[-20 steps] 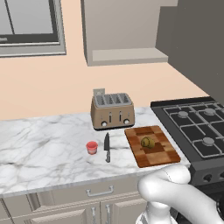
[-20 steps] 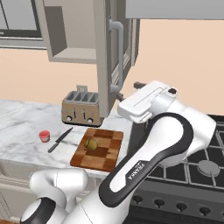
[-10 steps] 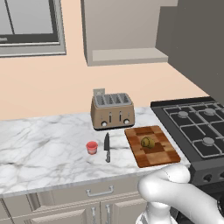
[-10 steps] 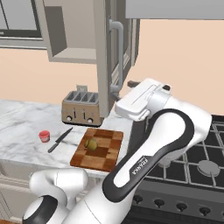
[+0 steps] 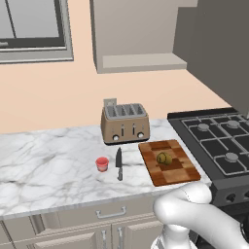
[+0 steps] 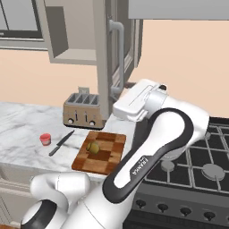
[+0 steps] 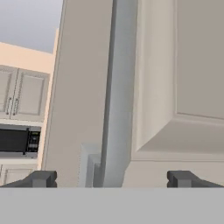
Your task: Pick the bread, place it on the cutting board, pick the jam, place it on the counter, and close the cabinet.
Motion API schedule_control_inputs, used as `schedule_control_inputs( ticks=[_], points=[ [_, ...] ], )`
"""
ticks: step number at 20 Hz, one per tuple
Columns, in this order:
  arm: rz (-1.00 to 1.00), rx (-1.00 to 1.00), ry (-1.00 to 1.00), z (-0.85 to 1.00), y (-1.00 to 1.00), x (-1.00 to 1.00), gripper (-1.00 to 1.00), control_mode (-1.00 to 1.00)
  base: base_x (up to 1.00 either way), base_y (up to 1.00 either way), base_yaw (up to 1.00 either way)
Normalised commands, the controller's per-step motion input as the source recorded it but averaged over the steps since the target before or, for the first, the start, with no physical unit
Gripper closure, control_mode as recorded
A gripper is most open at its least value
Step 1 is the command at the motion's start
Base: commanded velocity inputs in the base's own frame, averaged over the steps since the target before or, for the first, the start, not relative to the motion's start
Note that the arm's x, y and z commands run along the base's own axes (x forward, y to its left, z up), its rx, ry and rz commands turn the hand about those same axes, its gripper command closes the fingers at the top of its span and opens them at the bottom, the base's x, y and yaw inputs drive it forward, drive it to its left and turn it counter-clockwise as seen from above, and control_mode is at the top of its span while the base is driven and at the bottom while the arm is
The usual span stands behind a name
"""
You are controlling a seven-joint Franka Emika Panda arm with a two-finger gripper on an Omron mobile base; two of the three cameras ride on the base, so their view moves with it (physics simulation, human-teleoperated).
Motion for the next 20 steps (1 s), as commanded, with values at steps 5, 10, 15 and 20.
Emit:
schedule_control_inputs(
  ticks=[5,10,15,20],
  points=[
    [0.02,0.0,0.0,0.0,0.28,0.0,-1.0,-1.0,0.0,0.0,0.0],
    [0.0,0.0,0.0,0.03,0.33,0.0,-1.0,-1.0,0.0,0.0,0.0],
    [0.0,0.02,0.0,0.05,0.34,0.0,-1.0,-1.0,0.0,0.0,0.0],
    [0.0,0.02,0.0,0.01,0.43,0.0,-1.0,-1.0,0.0,0.0,0.0]
  ],
)
